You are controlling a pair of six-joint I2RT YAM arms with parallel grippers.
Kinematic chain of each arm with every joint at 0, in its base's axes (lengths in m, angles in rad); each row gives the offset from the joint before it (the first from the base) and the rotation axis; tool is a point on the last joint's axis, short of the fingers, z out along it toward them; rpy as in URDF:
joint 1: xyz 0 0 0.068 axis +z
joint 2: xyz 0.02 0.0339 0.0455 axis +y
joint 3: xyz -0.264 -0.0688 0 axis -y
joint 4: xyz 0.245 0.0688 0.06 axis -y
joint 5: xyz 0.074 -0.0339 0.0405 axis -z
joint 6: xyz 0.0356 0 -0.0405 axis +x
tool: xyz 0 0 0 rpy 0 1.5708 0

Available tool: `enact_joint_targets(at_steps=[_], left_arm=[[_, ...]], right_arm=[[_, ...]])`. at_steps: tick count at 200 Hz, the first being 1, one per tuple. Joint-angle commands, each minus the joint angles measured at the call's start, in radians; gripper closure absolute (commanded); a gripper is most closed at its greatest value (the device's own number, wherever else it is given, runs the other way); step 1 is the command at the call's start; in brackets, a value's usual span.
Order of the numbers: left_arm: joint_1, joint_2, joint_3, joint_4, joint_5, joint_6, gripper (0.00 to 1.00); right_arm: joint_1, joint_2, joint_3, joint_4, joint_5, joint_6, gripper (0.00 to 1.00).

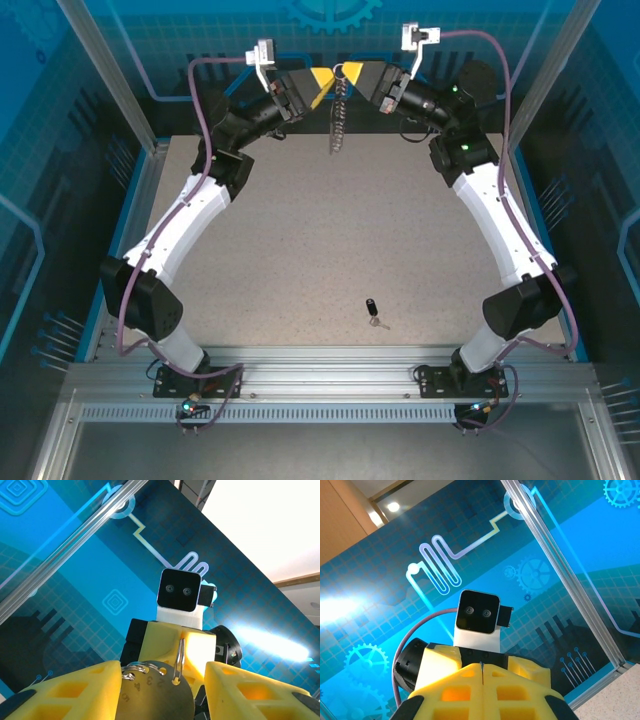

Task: Put the keys on the keyring

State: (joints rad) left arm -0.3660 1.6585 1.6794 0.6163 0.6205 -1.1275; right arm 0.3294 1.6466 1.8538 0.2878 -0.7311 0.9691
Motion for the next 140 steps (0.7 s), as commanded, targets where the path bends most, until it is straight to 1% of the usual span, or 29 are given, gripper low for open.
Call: enact_joint_targets(at_steps=[1,35,79,109,140], left_arm=[[-0.004,-0.037,-0.018,0.050,-0.029,0.004,0.50],[-0.004,-0.033,-0.021,0.069,-0.034,-0.007,0.49],[-0.006,-0.020,-0.013,0.089,-0.028,-0.023,0.59],[-0.007,-0.023,-0.016,0.088,-0.016,-0.025,0.62],[-0.008,-0.038,-0.046,0.094,-0.020,-0.023,0.68]], right_arm=[[0.016,-0.007,-0.011,0.040,0.022,0.006,1.00],[0.019,-0.008,-0.019,0.035,0.020,0.003,1.00],[0.030,-0.007,-0.021,0.021,0.016,-0.005,1.00],[0.031,-0.007,-0.027,0.021,0.022,-0.007,1.00],[0.031,-0.012,-0.045,0.024,0.032,-0.008,1.00]])
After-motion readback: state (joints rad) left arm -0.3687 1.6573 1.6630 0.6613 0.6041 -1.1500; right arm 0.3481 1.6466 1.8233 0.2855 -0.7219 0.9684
